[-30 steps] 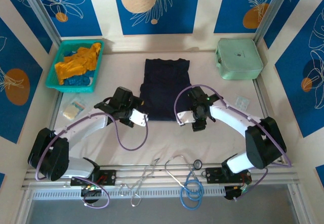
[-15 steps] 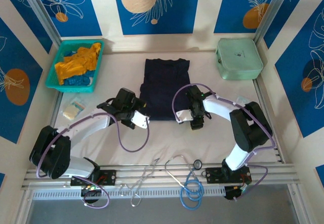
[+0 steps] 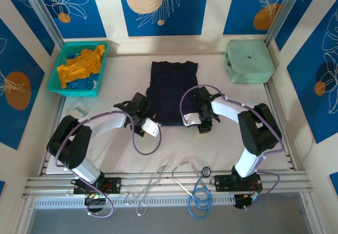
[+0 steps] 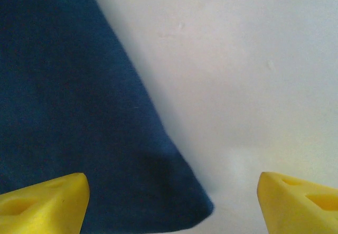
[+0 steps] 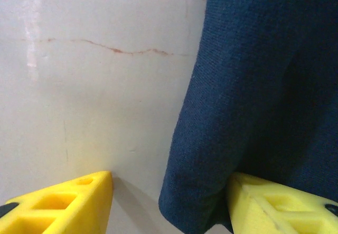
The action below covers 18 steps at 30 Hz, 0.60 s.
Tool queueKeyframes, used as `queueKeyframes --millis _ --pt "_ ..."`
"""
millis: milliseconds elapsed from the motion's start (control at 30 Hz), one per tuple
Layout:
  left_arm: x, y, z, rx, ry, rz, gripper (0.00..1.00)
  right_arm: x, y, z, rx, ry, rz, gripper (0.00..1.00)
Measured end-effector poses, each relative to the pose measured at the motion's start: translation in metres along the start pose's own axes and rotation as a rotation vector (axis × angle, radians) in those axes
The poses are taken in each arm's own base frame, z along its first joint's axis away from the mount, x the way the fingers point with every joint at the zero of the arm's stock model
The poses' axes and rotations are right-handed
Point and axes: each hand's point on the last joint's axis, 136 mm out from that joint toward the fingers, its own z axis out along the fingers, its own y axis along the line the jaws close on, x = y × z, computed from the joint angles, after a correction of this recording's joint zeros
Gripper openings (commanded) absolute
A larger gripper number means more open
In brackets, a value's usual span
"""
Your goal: Fold and stack the t-shirts
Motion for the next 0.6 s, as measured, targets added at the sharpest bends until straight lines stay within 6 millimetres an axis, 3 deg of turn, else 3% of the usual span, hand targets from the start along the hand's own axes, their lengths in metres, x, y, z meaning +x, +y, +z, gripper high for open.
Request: queueKeyframes --millis 133,400,600 --pt "0.004 0.006 0.002 0.006 0.012 -0.001 0.82 0.000 0.000 0.000 0.000 -0.001 0.001 0.57" --pt "0.019 -0.014 0.010 0.112 0.038 -0.017 0.76 0.000 -0.001 0.000 0.002 -0.007 0.006 0.56" --pt "0.020 -0.015 0.017 0.176 0.039 -0.025 0.70 0.000 -0.003 0.001 0.001 -0.007 0.008 0.55"
